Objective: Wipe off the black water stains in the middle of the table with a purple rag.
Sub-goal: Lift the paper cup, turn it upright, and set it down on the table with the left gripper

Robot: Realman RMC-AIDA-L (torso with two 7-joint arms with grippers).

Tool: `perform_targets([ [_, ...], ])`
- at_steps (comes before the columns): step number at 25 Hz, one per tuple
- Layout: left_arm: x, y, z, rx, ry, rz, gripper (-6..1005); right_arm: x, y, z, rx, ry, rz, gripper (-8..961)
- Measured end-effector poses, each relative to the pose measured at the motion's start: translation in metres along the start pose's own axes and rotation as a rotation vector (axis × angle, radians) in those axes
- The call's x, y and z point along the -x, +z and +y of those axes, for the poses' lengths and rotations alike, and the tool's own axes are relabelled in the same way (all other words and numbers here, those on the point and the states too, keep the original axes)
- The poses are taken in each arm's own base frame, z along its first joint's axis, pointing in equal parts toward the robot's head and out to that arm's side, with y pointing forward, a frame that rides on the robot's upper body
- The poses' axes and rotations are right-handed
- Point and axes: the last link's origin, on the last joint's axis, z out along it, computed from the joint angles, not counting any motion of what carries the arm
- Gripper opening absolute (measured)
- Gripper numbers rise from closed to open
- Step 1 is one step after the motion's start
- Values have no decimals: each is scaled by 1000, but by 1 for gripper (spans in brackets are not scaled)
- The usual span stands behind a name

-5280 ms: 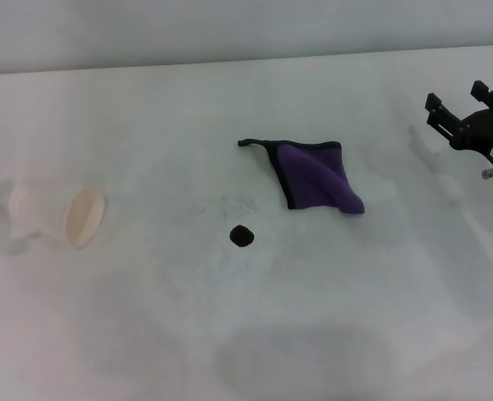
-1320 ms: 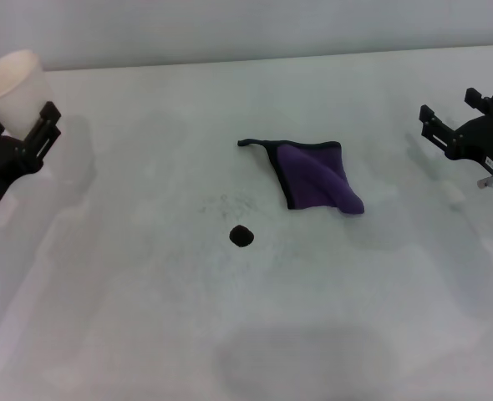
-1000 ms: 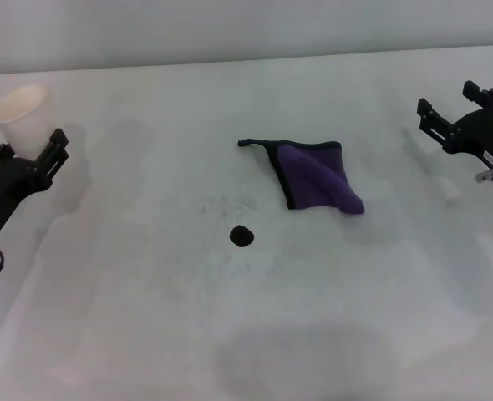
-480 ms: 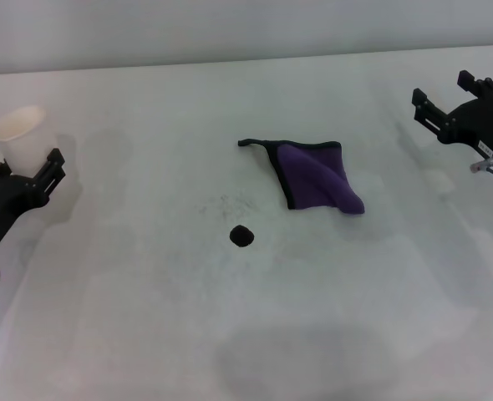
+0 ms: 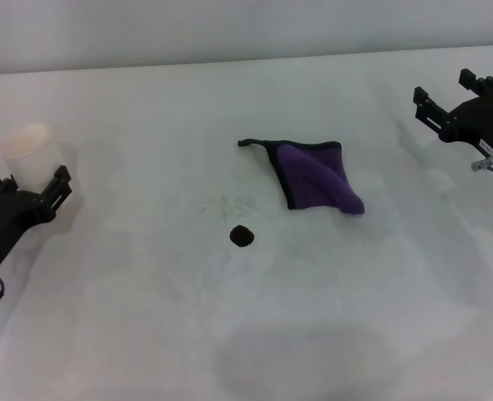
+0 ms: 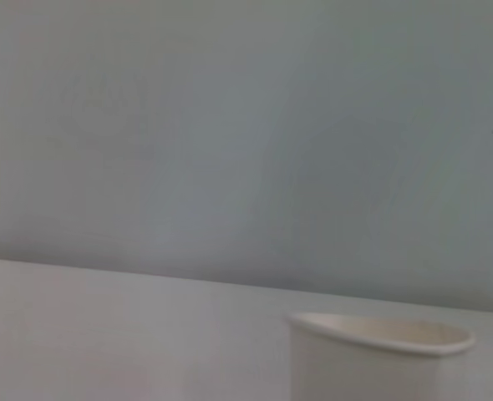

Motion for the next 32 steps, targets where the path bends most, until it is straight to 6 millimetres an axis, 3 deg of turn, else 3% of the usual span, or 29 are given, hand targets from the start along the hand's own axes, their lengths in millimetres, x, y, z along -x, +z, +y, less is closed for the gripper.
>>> perform_targets([
  [12, 8, -4, 7, 38, 31, -23, 763, -1, -1, 1, 4, -2, 2, 814],
  [14, 8, -4, 9, 51, 38, -23, 884, -1, -1, 1, 5, -2, 2, 814],
  [20, 9, -7, 7, 46, 29, -19, 881, -2, -2, 2, 7, -1, 3, 814],
  [32, 17, -32, 7, 54, -26, 47, 883, 1, 1, 4, 13, -57, -6, 815],
])
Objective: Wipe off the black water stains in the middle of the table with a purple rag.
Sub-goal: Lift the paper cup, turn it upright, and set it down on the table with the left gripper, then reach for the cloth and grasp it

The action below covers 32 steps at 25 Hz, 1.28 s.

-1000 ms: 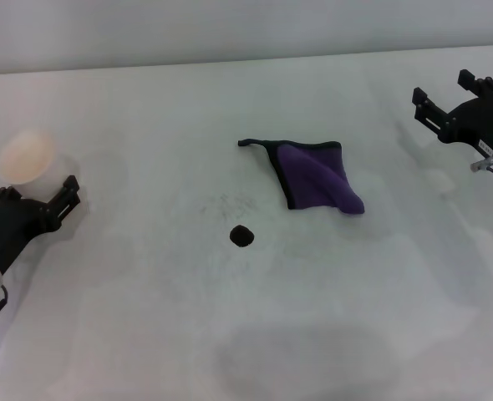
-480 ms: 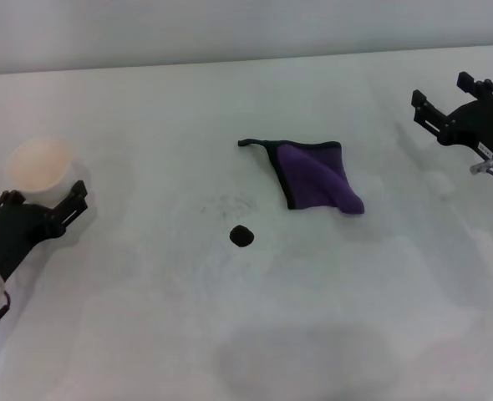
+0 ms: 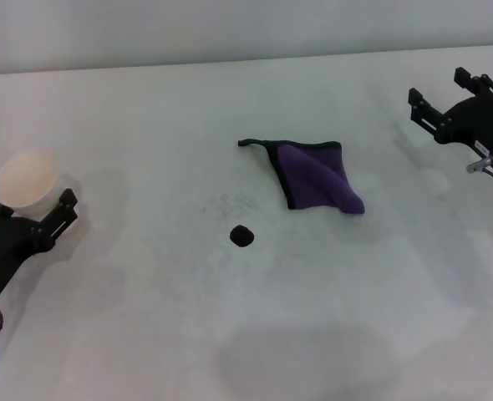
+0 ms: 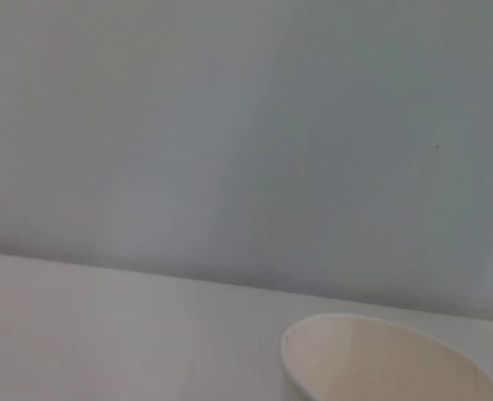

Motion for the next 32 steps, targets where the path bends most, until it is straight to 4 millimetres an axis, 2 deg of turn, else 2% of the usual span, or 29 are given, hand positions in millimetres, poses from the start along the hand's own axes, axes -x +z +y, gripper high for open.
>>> perform_targets([
  [21, 14, -13, 2, 17, 1, -45, 881, 4, 4, -1, -9, 13, -13, 818],
  [32, 14, -21, 4, 71, 166, -38, 880, 8, 9, -1, -3, 7, -18, 820],
])
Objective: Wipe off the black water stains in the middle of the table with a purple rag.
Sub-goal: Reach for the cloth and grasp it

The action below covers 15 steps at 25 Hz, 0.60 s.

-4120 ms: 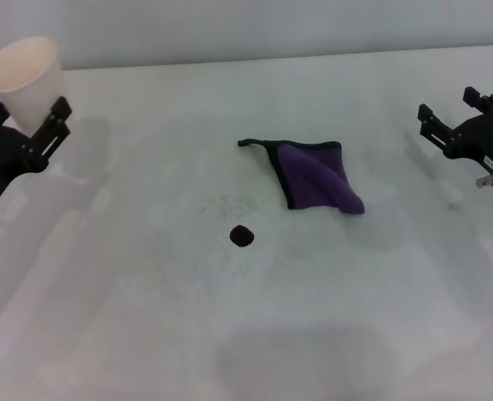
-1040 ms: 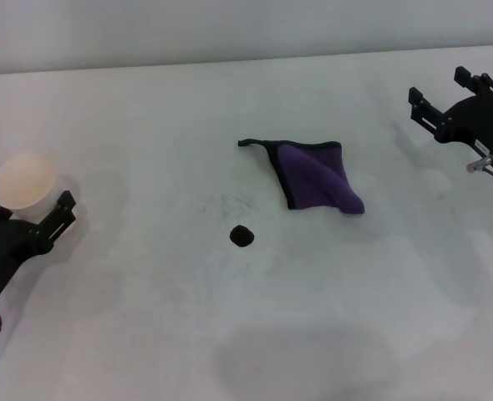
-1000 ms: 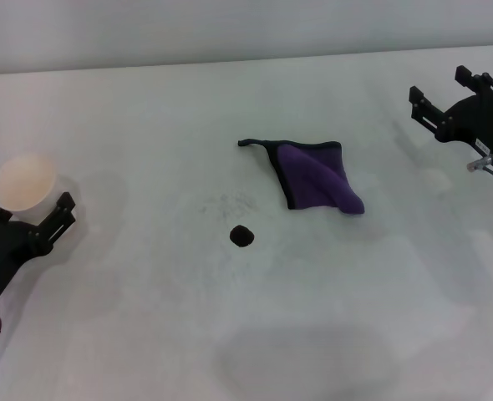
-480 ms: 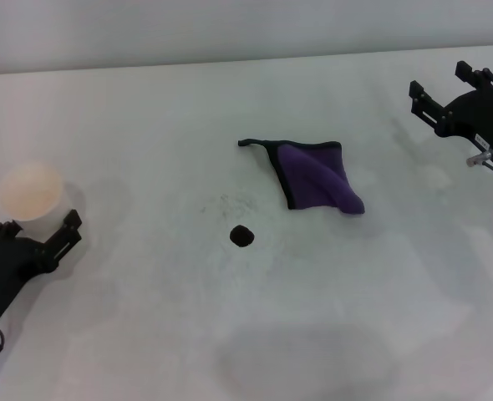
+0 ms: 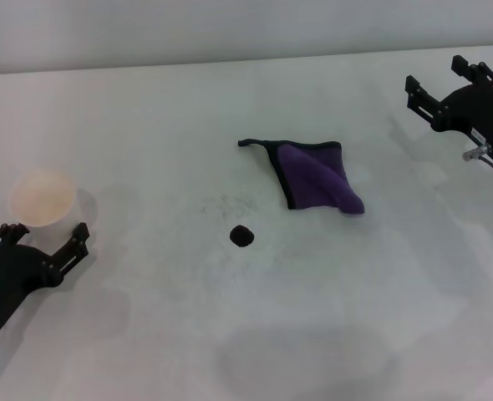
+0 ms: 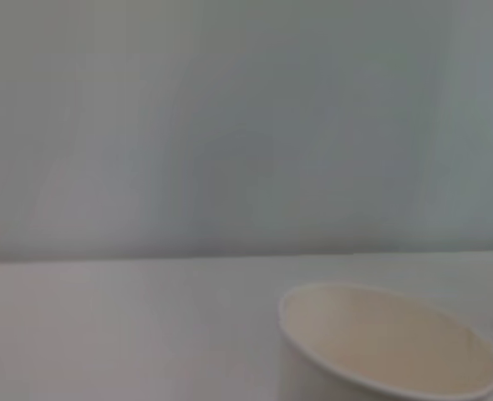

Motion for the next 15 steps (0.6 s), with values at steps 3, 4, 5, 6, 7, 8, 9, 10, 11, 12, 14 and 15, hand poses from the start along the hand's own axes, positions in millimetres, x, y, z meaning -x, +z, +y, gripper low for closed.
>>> perform_targets([
  [3, -1, -1, -2, -4, 15, 7, 879, 0, 0, 0, 0, 0, 0, 820],
  [4, -1, -1, -2, -4, 15, 7, 879, 0, 0, 0, 0, 0, 0, 820],
  [5, -2, -3, -5, -10, 22, 12, 879, 0, 0, 0, 0, 0, 0, 820],
  [6, -2, -3, -5, -12, 23, 13, 879, 0, 0, 0, 0, 0, 0, 820],
  [7, -1, -5, -6, -16, 24, 13, 879, 0, 0, 0, 1, 0, -1, 820],
  [8, 0, -6, -7, -19, 23, 12, 879, 0, 0, 0, 1, 0, -2, 820],
  [9, 0, -8, -7, -21, 22, 12, 879, 0, 0, 0, 1, 0, -3, 820],
  [10, 1, -9, -7, -21, 22, 12, 879, 0, 0, 0, 1, 0, -3, 820],
  [11, 1, -10, -7, -21, 22, 14, 879, 0, 0, 1, 1, 0, -4, 820],
  [12, 1, -11, -7, -19, 22, 15, 879, 0, 0, 1, 2, 1, -4, 820],
  [14, 2, -13, -6, -15, 23, 17, 879, 0, 0, 1, 2, 1, -4, 820],
  [15, 2, -14, -6, -12, 24, 17, 879, 0, 0, 2, 3, 2, -4, 820],
])
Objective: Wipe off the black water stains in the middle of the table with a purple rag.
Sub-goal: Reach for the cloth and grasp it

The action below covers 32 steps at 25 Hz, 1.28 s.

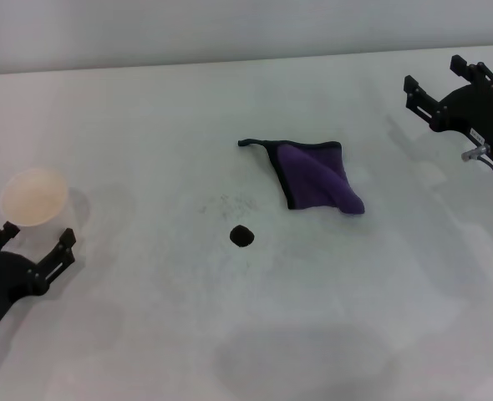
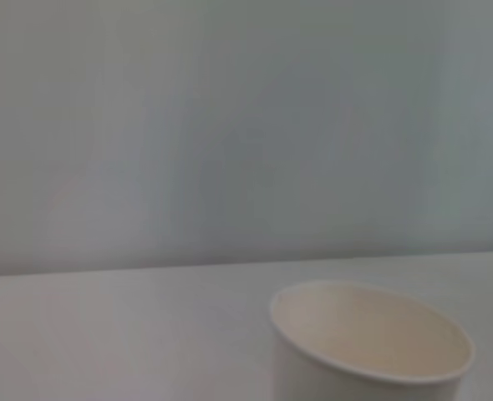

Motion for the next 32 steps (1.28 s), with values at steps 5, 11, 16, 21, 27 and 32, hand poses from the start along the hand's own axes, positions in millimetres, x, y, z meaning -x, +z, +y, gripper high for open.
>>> perform_targets([
  [5, 3, -7, 3, 9, -4, 7, 878, 0, 0, 1, 3, -1, 1, 821],
  [11, 4, -28, 5, 8, -24, 61, 878, -1, 0, 1, 8, -5, 3, 821],
  [16, 3, -52, -3, -37, -14, 119, 877, -2, -1, 2, 5, 11, 5, 821],
  [21, 2, -79, -21, -182, -33, 183, 877, -6, -3, 3, 0, 131, 25, 815],
  [27, -6, -91, -46, -367, -69, 257, 877, -7, -2, 6, 15, 213, 32, 814],
  [32, -15, -78, -58, -422, -83, 287, 876, 0, 10, 20, 94, 259, 41, 815],
])
